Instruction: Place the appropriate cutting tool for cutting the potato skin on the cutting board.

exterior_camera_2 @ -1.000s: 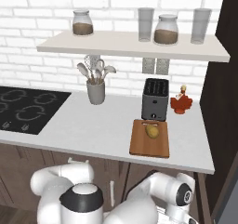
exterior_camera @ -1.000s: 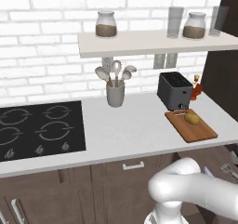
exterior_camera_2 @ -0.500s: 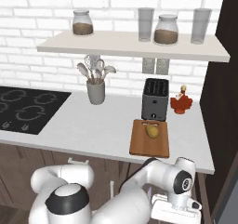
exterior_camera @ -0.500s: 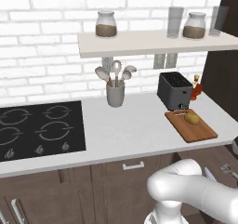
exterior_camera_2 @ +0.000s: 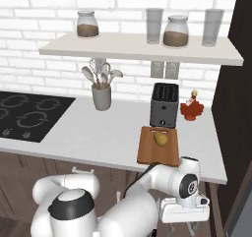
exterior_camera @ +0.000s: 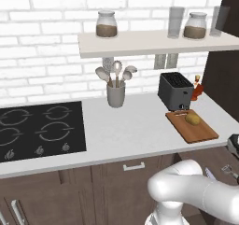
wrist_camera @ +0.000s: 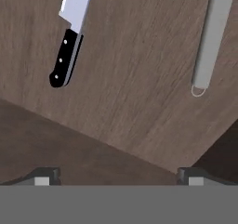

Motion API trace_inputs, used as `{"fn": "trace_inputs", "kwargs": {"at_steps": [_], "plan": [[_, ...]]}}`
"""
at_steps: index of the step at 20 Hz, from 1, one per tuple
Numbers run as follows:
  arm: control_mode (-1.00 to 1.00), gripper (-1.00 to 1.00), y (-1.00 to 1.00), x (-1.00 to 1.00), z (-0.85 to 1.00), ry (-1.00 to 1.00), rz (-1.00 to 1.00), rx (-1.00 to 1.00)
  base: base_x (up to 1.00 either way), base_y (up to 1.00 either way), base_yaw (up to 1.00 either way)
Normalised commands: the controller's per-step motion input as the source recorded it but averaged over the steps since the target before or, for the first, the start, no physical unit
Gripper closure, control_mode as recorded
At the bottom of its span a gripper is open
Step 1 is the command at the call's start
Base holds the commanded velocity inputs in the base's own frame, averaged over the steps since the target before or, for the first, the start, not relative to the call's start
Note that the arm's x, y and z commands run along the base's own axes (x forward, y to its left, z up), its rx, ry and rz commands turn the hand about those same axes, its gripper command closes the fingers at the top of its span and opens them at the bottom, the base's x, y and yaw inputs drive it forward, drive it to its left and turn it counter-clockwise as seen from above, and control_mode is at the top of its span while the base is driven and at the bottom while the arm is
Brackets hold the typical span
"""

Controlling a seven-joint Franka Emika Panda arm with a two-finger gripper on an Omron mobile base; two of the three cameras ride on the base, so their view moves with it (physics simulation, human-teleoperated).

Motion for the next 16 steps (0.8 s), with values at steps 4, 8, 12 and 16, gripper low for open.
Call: {"fn": "trace_inputs", "kwargs": {"at_steps": [4,8,12,16], "plan": [[-1.00,-1.00,-0.35,0.20,-0.05,-0.21,0.02,0.04,0.00,0.00,0.00],[-1.00,-1.00,-0.12,0.26,-0.16,-0.14,0.00,0.01,0.00,0.00,0.00],[-1.00,-1.00,0.01,0.53,-0.06,0.00,0.00,0.00,0.00,0.00,0.00],[-1.00,-1.00,0.00,0.42,-0.18,0.00,0.00,0.01,0.00,0.00,0.00]]}}
